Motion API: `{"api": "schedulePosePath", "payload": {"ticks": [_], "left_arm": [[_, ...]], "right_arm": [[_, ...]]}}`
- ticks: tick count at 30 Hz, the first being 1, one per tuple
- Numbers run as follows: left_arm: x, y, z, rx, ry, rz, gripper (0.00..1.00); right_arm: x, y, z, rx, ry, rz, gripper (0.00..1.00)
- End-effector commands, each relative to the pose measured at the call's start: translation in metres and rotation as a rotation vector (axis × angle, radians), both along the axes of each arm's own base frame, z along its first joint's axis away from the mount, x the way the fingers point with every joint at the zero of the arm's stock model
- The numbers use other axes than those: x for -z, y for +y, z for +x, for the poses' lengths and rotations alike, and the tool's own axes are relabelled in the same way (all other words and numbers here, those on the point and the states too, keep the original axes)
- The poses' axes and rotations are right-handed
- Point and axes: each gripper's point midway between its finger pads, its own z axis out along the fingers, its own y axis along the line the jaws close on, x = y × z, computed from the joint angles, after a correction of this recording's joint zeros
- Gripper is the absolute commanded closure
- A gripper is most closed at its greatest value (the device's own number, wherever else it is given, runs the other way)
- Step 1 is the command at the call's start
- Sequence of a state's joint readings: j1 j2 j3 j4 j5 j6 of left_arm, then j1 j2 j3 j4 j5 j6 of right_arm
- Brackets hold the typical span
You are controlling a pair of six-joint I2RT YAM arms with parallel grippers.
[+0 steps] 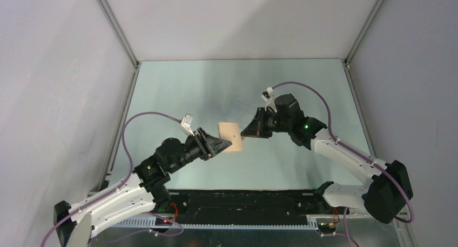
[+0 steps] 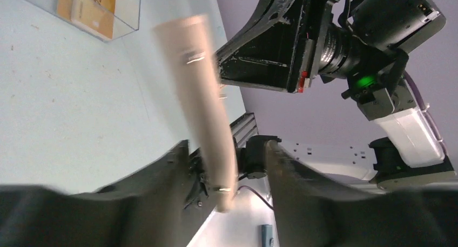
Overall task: Put the credit cards into the card holder
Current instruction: Open the card holder.
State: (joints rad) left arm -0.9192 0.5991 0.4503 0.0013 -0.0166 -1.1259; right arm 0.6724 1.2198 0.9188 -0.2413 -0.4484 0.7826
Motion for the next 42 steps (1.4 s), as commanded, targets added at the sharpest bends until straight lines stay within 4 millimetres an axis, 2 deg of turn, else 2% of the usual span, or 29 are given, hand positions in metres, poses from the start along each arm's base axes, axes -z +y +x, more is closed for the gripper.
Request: {"api": "schedulePosePath", "payload": {"ticks": [1,2,3,4,6,10,11,15,17,21,25,29,30,31,32,38,39,42], "left_arm": [[-0.012,0.006,0.009,-0.052,-0.06,-0.009,0.23],[0.001,0.011,0.01,-0.068,-0.04,0.048,0.09],[-0.002,0.021,0.018,-0.123,-0.08,0.086,0.06],[0.005,0.026,0.019,-0.135,-0.086,0.135,0.03],[-0.001,0.039,0.024,-0.166,-0.183,0.205,0.02],[-0.022,0.066,0.032,-0.227,-0.409,0.333,0.01],[-0.033,0.072,0.032,-0.247,-0.45,0.333,0.01],[-0.059,0.086,0.027,-0.24,-0.613,0.409,0.0],[-0.069,0.082,0.021,-0.18,-0.701,0.438,0.0],[-0.082,0.06,0.001,0.017,-0.886,0.471,0.0],[-0.082,0.03,-0.026,0.277,-1.07,0.464,0.0],[-0.091,0.009,-0.049,0.409,-1.23,0.351,0.0],[-0.099,0.004,-0.052,0.401,-1.286,0.304,0.0],[-0.094,-0.002,-0.058,0.452,-1.306,0.275,0.0],[-0.101,-0.005,-0.062,0.456,-1.346,0.241,0.0],[-0.09,-0.038,-0.076,0.701,-1.363,0.163,0.0],[-0.095,-0.041,-0.077,0.713,-1.371,0.152,0.0],[-0.089,-0.053,-0.073,0.764,-1.335,0.149,0.0]], "right_arm": [[-0.047,0.001,-0.008,-0.084,-0.141,0.096,1.0],[-0.052,-0.001,-0.01,-0.097,-0.159,0.105,1.0],[-0.059,-0.003,-0.016,-0.136,-0.199,0.114,1.0],[-0.065,-0.005,-0.019,-0.157,-0.217,0.115,1.0],[-0.076,-0.011,-0.032,-0.227,-0.286,0.107,1.0],[-0.086,-0.022,-0.049,-0.328,-0.378,0.072,1.0],[-0.088,-0.024,-0.052,-0.352,-0.406,0.067,1.0],[-0.095,-0.031,-0.07,-0.441,-0.436,0.065,1.0],[-0.098,-0.032,-0.081,-0.499,-0.44,0.085,1.0],[-0.105,-0.032,-0.099,-0.602,-0.427,0.138,1.0],[-0.117,-0.032,-0.117,-0.694,-0.411,0.219,1.0],[-0.134,-0.033,-0.133,-0.768,-0.404,0.308,1.0],[-0.137,-0.033,-0.134,-0.778,-0.414,0.32,1.0],[-0.14,-0.034,-0.138,-0.791,-0.405,0.333,1.0],[-0.142,-0.034,-0.14,-0.8,-0.407,0.34,1.0],[-0.147,-0.035,-0.151,-0.847,-0.388,0.369,1.0],[-0.147,-0.035,-0.152,-0.852,-0.389,0.371,1.0],[-0.148,-0.035,-0.154,-0.863,-0.381,0.38,1.0]]}}
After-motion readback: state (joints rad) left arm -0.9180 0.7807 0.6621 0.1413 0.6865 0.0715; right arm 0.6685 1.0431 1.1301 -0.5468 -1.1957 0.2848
